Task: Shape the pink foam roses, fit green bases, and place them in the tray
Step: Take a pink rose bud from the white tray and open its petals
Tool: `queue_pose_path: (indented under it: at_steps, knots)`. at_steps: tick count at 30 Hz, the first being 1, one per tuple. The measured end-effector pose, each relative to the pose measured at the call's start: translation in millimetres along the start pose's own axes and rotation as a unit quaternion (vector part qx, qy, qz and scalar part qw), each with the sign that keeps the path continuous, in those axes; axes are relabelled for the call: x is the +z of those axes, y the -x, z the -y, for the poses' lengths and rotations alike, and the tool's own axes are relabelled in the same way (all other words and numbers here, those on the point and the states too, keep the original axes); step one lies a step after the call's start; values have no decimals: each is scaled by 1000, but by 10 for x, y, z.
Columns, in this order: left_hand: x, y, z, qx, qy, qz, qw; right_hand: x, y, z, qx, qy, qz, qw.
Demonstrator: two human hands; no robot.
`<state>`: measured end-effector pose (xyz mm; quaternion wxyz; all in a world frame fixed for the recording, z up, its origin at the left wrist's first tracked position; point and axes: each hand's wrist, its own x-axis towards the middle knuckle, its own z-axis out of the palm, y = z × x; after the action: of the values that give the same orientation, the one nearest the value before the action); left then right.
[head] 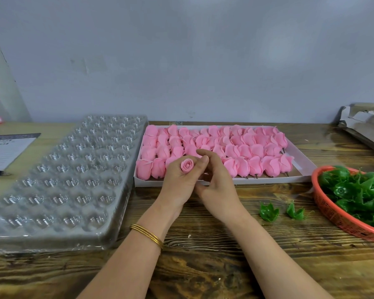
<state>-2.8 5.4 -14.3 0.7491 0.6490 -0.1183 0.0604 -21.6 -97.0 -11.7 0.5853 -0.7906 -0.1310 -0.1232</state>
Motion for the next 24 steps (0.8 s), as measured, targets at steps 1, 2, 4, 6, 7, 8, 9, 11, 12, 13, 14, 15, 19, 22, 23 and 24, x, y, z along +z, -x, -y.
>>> queue_pose_path:
  at_steps: [1, 2, 4, 6, 7, 8, 9, 11, 12, 13, 14, 15, 19, 22, 23, 24]
  knots:
    - [-6, -3, 4, 3, -3, 1, 1000, -3, 3, 1, 3, -6, 2, 1000]
    - [-13, -7, 8, 4, -7, 2, 1000, -6, 5, 3, 6, -13, 4, 1000]
    - [-20, -10, 6, 7, -10, 3, 1000, -9, 7, 11, 10, -22, 5, 1000]
    - [-13, -11, 1, 3, -8, -4, 1000, -8, 6, 22, 12, -19, 4, 1000]
    - [-10, -9, -8, 0, -9, -12, 1000, -6, 6, 30, 12, -18, 0, 1000]
    - [-9, -4, -22, 2, -9, -20, 1000, -5, 6, 39, 14, -24, -8, 1000]
    - [-8, 1, -35, 14, -19, -29, 999, -9, 5, 51, 17, -34, -23, 999]
    - [-14, -9, -34, 60, -76, -41, 994, -20, 1, 82, 17, -63, -63, 996]
    - [-17, -17, -28, 74, -111, -45, 990, -27, -2, 96, 18, -76, -78, 994]
    - [-18, -21, -24, 80, -142, -47, 985, -33, -2, 105, 23, -86, -88, 992]
    - [-12, -18, -23, 78, -165, -47, 982, -36, -3, 109, 31, -94, -92, 991]
    - [0, -13, -22, 68, -176, -41, 981, -34, -4, 111, 39, -97, -92, 990]
    - [18, 10, -2, 51, -181, -26, 982, -5, 3, 122, 57, -69, -78, 993]
    - [26, 20, -28, 54, -180, -26, 982, -6, 2, 134, 64, -64, -78, 993]
    - [31, 25, -36, 56, -178, -26, 982, -9, 2, 138, 65, -64, -78, 993]
    - [36, 31, -46, 55, -178, -26, 982, -11, 1, 139, 66, -63, -78, 993]
